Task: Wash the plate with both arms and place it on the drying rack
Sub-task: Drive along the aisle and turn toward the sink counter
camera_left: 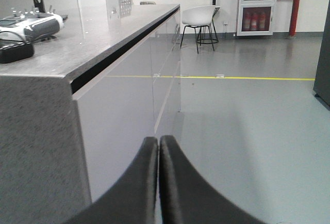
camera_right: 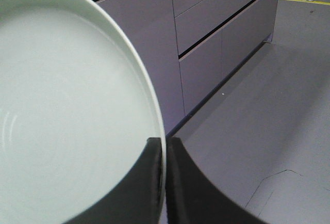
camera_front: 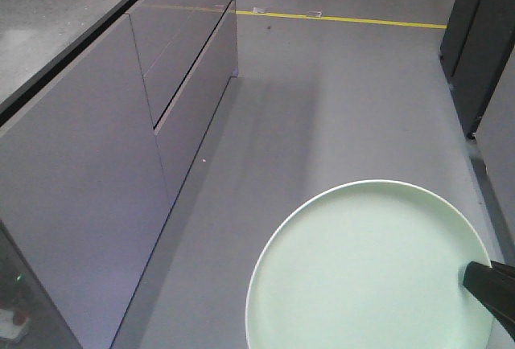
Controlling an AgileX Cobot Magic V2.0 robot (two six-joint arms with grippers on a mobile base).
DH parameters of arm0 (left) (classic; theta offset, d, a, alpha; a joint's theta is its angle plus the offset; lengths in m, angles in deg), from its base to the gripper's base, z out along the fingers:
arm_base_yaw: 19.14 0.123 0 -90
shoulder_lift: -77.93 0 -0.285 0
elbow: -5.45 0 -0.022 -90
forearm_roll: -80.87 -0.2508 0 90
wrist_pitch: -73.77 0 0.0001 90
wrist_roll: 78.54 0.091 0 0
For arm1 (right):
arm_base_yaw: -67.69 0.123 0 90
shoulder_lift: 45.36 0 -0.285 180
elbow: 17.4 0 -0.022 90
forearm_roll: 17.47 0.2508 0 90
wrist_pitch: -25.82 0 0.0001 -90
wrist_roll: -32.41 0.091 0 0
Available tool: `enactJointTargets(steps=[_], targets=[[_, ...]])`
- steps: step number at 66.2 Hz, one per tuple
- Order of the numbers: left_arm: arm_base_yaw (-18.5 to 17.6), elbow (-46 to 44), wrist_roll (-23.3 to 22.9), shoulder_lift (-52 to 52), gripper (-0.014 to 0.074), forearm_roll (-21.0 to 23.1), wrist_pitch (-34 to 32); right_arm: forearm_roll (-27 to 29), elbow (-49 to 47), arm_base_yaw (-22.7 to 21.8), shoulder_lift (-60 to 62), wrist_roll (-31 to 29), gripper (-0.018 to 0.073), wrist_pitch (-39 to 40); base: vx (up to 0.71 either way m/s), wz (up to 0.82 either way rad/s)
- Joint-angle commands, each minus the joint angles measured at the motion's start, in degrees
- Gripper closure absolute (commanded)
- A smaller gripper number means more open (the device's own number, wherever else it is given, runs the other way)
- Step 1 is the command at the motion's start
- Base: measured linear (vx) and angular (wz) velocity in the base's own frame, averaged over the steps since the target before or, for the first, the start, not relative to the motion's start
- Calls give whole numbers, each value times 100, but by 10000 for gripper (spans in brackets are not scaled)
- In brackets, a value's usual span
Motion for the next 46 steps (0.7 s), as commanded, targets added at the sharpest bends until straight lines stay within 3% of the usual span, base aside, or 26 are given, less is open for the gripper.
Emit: enactJointTargets(steps=[1, 46], targets=[[5, 122, -53, -90, 602, 16, -421, 321, -142, 4, -50, -1, 561, 236, 34, -6], [5, 122, -53, -90, 602, 16, -421, 321, -142, 4, -50, -1, 561, 236, 32, -10]])
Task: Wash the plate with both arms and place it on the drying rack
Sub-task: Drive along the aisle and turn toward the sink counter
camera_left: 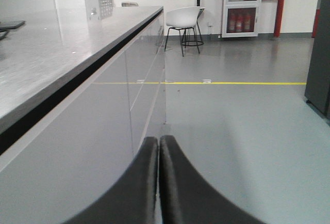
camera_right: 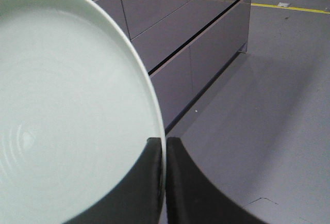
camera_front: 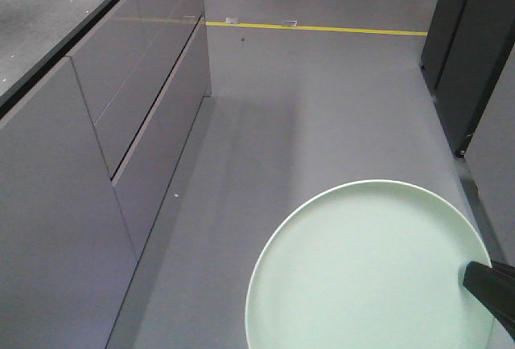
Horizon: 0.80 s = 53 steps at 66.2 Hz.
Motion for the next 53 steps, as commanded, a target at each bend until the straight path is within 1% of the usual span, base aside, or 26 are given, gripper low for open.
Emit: enactJointTargets(steps=[1, 53], targets=[[5, 122, -53, -90, 602, 16, -421, 321, -142, 4, -50, -1, 561, 236, 30, -16], [5, 122, -53, -90, 602, 16, -421, 321, -142, 4, -50, -1, 561, 230, 27, -17]])
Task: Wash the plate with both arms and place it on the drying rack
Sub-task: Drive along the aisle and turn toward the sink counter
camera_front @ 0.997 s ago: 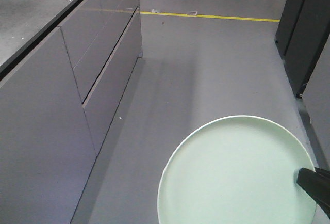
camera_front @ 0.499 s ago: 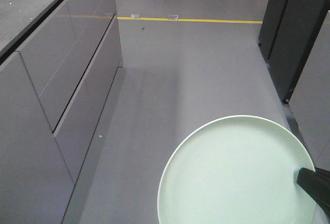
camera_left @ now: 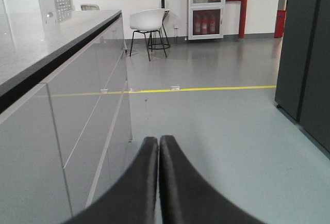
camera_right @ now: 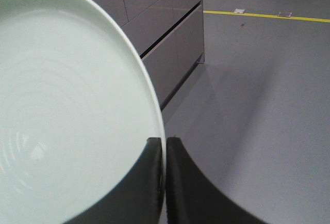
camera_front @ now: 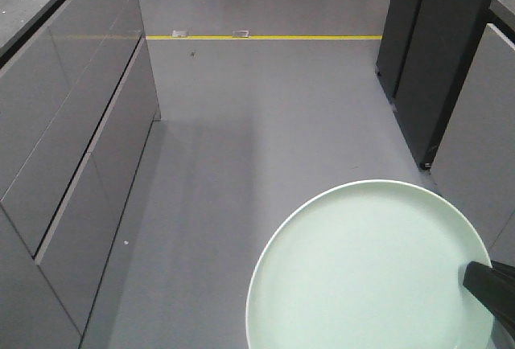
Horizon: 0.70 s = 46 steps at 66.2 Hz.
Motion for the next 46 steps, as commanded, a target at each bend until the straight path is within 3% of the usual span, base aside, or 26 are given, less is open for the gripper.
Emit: enactJointTargets(steps=[1, 46], targets=[[5, 122, -53, -90, 602, 16, -421, 321, -142, 4, -50, -1, 561, 230, 26, -10], [5, 122, -53, -90, 602, 16, -421, 321, -142, 4, -50, -1, 561, 230, 25, -1]])
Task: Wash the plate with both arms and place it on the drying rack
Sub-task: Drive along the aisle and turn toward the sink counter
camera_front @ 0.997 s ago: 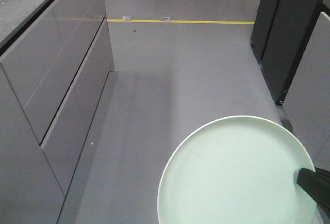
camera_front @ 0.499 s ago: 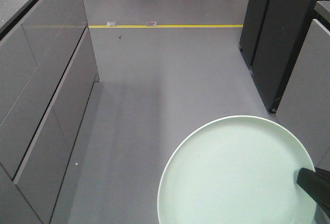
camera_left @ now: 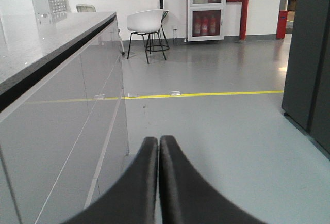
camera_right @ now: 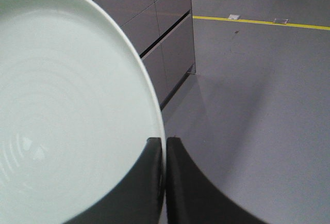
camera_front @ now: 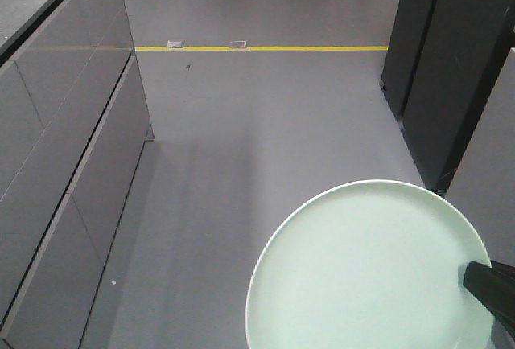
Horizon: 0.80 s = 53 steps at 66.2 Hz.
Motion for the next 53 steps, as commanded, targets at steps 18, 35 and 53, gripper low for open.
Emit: enactJointTargets(steps=[18, 35, 53], targets=[[5, 122, -53, -90, 602, 16, -421, 321, -142, 4, -50, -1, 561, 230, 22, 2], [5, 122, -53, -90, 602, 16, -421, 321, -142, 4, -50, -1, 561, 230, 20, -2], [5, 122, -53, -90, 602, 16, -421, 321, -142, 4, -50, -1, 561, 230, 18, -13]])
